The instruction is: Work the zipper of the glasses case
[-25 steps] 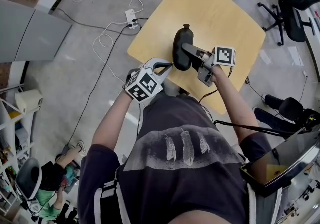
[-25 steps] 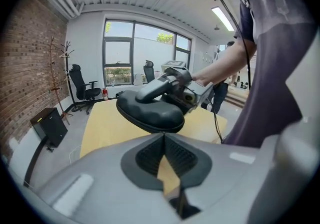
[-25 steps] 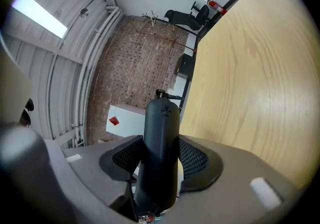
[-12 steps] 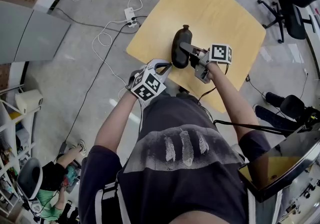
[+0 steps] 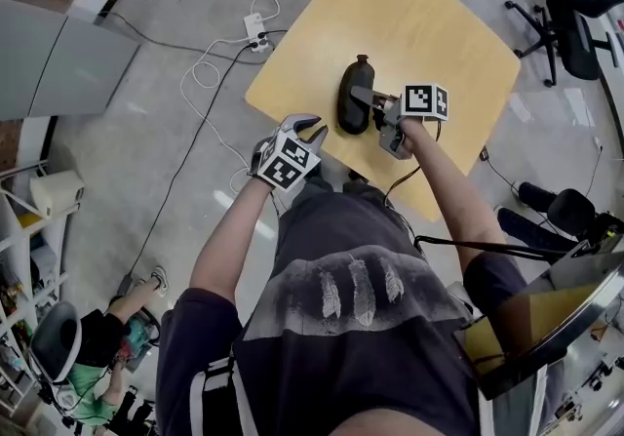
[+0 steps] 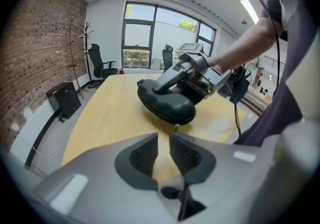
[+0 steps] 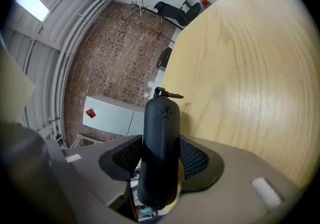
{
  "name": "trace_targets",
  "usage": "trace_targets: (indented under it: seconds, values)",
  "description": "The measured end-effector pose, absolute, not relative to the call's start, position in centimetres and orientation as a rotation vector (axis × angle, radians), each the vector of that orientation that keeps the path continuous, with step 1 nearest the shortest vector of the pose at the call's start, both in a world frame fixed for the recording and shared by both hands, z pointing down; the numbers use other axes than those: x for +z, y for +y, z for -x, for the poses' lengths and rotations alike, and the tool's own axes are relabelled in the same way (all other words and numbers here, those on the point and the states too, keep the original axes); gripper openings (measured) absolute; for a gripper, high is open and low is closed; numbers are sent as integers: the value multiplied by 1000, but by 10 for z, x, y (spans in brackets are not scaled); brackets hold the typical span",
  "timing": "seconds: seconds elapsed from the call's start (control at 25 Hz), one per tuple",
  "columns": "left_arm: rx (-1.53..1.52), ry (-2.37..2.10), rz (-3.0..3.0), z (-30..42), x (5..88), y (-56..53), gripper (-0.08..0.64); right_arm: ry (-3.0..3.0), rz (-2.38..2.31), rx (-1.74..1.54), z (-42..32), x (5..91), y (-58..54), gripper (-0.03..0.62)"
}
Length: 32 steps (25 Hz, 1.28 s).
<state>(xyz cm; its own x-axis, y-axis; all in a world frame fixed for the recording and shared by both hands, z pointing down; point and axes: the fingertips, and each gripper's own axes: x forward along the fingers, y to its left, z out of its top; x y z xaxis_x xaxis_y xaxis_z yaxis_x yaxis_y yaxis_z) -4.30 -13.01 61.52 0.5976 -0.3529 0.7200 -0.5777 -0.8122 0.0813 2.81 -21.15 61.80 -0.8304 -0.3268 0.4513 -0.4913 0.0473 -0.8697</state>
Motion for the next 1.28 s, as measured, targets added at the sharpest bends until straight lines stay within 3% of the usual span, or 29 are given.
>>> trace_targets:
  seconds: [0.36, 0.68, 1.28]
  values:
    - [1071, -843, -2480, 47, 605, -119, 63, -2158, -799, 1752, -33, 629, -210, 235]
    - [1104, -1003, -2397, 40, 601, -121, 54, -2199, -764, 1404, -49, 640, -226, 285]
    - [924, -1384, -2205, 24, 538, -119, 3, -2415, -660, 1420, -59, 589, -215, 316]
